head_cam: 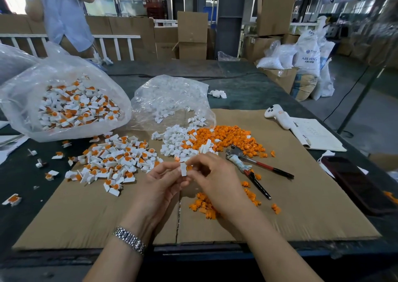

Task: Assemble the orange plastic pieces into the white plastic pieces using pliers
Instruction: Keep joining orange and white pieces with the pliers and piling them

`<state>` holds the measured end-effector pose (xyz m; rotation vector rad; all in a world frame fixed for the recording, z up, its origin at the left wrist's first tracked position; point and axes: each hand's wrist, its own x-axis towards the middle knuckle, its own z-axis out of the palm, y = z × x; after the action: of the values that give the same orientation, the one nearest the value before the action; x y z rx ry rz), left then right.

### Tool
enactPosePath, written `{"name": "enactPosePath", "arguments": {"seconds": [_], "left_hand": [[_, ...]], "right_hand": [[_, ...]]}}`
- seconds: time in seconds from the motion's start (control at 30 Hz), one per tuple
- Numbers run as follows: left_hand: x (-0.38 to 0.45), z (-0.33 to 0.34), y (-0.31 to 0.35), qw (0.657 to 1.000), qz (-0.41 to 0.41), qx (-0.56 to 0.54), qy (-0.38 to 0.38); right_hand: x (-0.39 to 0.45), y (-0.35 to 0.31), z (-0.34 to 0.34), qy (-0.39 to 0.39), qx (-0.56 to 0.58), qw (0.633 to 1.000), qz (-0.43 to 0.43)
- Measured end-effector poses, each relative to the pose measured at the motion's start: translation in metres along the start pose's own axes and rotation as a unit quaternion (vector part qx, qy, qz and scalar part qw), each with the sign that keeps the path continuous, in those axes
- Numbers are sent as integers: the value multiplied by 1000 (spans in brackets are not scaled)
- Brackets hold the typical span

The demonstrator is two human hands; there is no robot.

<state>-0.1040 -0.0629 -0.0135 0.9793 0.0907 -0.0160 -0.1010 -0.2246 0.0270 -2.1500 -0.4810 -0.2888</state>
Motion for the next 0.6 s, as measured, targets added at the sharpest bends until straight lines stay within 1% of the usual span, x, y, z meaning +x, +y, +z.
{"name": "enactPosePath", "arguments": {"seconds": [0.13,0.27,0.37,0.5,0.6], "left_hand": [[-2,1,1,1000,0,24,-10],[-7,5,4,999,3,38,-30],[-10,8,4,998,8,58,-22],[-13,11,3,999,0,55,-4],[-13,10,4,997,-10,75,-7]], "right_hand": [[0,3,-8,-7,15,1000,-2],[0,2,-10,-1,-11,1000,-22],[0,3,-8,6,-31,999,-33],[-3,6,-5,7,-60,997,-38],[-4,8,-4,11,-64,997,-42]]}}
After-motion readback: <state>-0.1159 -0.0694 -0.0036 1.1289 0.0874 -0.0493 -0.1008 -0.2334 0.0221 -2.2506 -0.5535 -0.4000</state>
